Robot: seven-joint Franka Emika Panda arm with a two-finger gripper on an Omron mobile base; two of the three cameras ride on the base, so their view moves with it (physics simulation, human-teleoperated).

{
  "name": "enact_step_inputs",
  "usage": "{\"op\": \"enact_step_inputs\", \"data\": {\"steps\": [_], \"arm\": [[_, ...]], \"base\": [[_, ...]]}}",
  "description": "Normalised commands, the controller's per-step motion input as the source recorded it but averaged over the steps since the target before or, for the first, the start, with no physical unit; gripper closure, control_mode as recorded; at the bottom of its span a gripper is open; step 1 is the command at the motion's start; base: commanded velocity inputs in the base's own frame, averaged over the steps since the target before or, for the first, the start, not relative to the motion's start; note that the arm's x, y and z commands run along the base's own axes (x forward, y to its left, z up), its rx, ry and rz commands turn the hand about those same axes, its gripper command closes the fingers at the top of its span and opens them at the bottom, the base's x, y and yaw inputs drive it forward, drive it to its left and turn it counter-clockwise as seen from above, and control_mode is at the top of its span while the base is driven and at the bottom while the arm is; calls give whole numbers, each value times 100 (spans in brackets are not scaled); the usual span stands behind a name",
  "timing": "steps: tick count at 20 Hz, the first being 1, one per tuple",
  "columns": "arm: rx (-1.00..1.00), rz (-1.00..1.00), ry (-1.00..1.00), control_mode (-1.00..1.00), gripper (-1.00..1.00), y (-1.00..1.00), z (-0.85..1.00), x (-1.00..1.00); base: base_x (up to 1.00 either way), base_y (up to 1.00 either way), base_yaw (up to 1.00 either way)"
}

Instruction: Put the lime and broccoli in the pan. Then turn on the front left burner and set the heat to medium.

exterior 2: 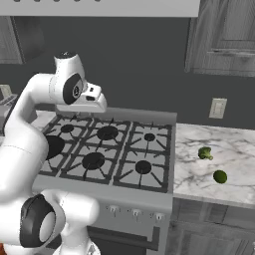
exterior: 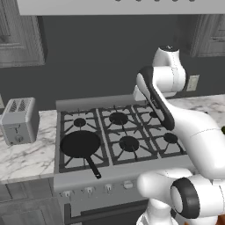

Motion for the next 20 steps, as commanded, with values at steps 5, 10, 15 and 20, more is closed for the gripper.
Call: {"op": "enact_step_inputs", "data": {"steps": [5, 10, 15, 20], "arm": [[-4, 0, 1, -100, -100, -14, 0, 2], [-9, 0, 8, -100, -100, -90, 0, 0], [-3, 0, 3, -100, -100, -100, 0, 0], [0, 0, 3, -100, -100, -100, 0, 0]], "base": [[0, 0, 0], [0, 0, 0], [0, 0, 0], [0, 0, 0]]}}
